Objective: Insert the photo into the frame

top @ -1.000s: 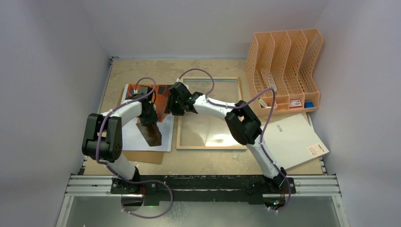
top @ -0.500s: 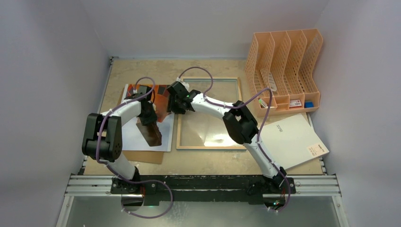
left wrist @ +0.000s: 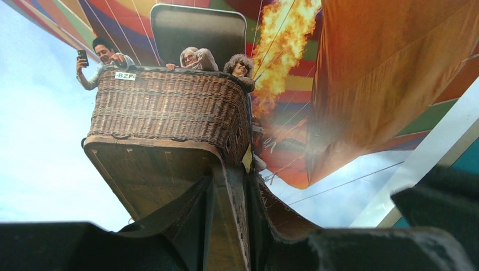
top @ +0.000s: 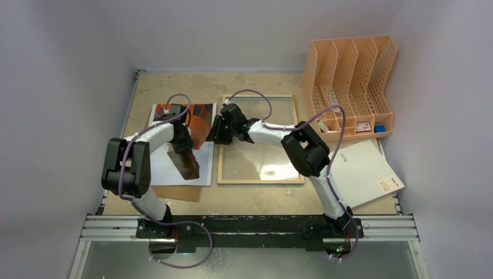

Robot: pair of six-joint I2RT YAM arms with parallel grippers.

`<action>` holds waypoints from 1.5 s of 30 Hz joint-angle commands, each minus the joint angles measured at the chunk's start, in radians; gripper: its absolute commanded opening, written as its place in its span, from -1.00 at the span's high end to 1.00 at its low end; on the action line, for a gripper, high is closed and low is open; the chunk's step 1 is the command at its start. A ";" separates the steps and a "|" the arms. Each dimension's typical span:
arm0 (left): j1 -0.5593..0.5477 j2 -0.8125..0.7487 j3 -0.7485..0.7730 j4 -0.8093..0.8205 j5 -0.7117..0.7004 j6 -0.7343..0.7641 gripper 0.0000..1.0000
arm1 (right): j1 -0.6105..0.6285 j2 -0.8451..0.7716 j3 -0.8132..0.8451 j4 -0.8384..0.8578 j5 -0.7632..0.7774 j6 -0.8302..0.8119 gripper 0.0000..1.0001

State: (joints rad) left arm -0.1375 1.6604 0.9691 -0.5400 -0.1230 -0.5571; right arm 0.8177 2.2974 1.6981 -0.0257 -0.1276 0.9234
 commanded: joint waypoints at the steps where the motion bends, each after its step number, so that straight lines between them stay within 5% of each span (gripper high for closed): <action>1: 0.007 0.043 0.000 0.018 0.030 -0.009 0.44 | -0.015 -0.118 -0.176 0.351 -0.191 0.080 0.12; 8: 0.007 0.036 0.009 0.015 0.036 -0.009 0.44 | -0.015 -0.090 -0.171 0.415 -0.284 0.072 0.26; 18: 0.007 0.030 0.007 0.014 0.039 -0.007 0.44 | -0.016 -0.052 -0.107 0.207 -0.172 0.037 0.15; 28: 0.007 0.027 0.008 0.012 0.039 -0.001 0.44 | -0.015 -0.030 -0.106 0.199 -0.165 -0.008 0.24; 45: 0.007 -0.154 0.138 -0.058 -0.056 0.044 0.47 | -0.025 -0.021 -0.045 0.342 -0.234 -0.080 1.00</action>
State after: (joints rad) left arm -0.1368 1.5505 1.0378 -0.5663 -0.1505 -0.5480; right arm 0.7979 2.3070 1.6100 0.2508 -0.3271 0.8860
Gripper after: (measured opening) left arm 0.260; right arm 0.010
